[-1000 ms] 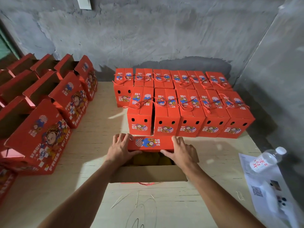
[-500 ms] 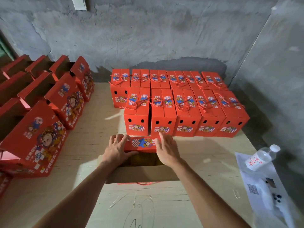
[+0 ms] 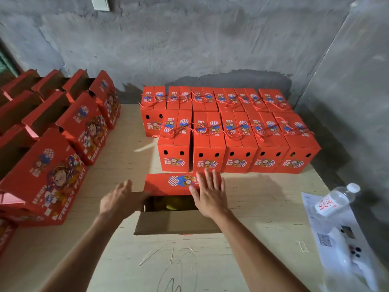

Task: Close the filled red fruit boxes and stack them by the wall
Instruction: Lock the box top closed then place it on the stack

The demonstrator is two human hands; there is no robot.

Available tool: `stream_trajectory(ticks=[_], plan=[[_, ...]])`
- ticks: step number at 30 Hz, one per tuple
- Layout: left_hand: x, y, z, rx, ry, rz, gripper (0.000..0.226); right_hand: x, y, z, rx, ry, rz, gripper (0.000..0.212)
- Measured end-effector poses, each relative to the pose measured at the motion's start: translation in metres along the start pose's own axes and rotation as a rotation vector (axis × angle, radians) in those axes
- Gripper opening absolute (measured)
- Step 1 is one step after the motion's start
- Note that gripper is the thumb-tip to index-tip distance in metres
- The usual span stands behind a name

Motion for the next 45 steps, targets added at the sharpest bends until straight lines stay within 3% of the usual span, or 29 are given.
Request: stream_trajectory(ticks=[1,4,5,7,9,12,13,19,23,26,32,35,42,45], plan=[[-0.001,0.012,0.010,0.077,0.058,-0.028,0.096,0.000,0.000,0.000,-0.002,0.000,0.001,0.073],[-0.002,0.059,0.005,0.469,0.081,-0.306,0.072,-0.001,0.001,0.001,-0.031,-0.013,0.004,0.073],[-0.002,0.062,-0.006,0.629,0.069,-0.320,0.065,-0.001,0.002,0.001,-0.035,-0.014,0.006,0.073],[0.001,0.046,-0.036,0.841,0.049,-0.179,0.056,-0.001,0.003,0.000,-0.039,-0.013,0.009,0.073],[0.019,0.018,-0.064,0.787,-0.055,-0.071,0.044,0.001,0.004,0.001,-0.046,-0.014,-0.006,0.072],[0.047,-0.013,-0.084,0.421,-0.372,-0.175,0.042,0.004,0.010,0.002,-0.021,0.001,-0.081,0.070],[0.049,-0.019,-0.084,0.387,-0.398,-0.165,0.045,0.004,0.010,0.002,-0.012,0.004,-0.098,0.069],[0.046,-0.024,-0.085,0.335,-0.363,-0.117,0.060,0.007,0.014,0.007,-0.041,0.017,-0.099,0.069],[0.045,-0.019,-0.076,0.468,-0.263,-0.164,0.050,0.035,0.014,0.003,-0.066,0.120,-0.013,0.090],[0.048,-0.018,-0.069,0.426,-0.225,-0.236,0.040,0.061,0.020,-0.004,-0.073,0.231,0.062,0.106],[0.050,-0.013,-0.072,0.359,-0.287,-0.235,0.038,0.086,0.032,-0.013,-0.042,0.312,0.233,0.141],[0.053,-0.010,-0.073,0.364,-0.288,-0.163,0.041,0.092,0.031,-0.008,-0.065,0.312,0.298,0.150],[0.064,-0.009,-0.078,0.324,-0.320,0.082,0.039,0.086,0.025,-0.007,0.025,0.286,0.422,0.137],[0.065,-0.001,-0.079,0.397,-0.287,0.106,0.047,0.086,0.030,-0.006,0.010,0.281,0.432,0.132]])
Point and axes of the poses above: each hand's wrist, its own x-axis away from the middle knuckle, its own y-axis out of the back of the hand, z = x × y, the point moved 8 cm from there along -x, towards the middle knuckle, and after that the axes turned 15 degrees about -z, right-handed, at the moved point
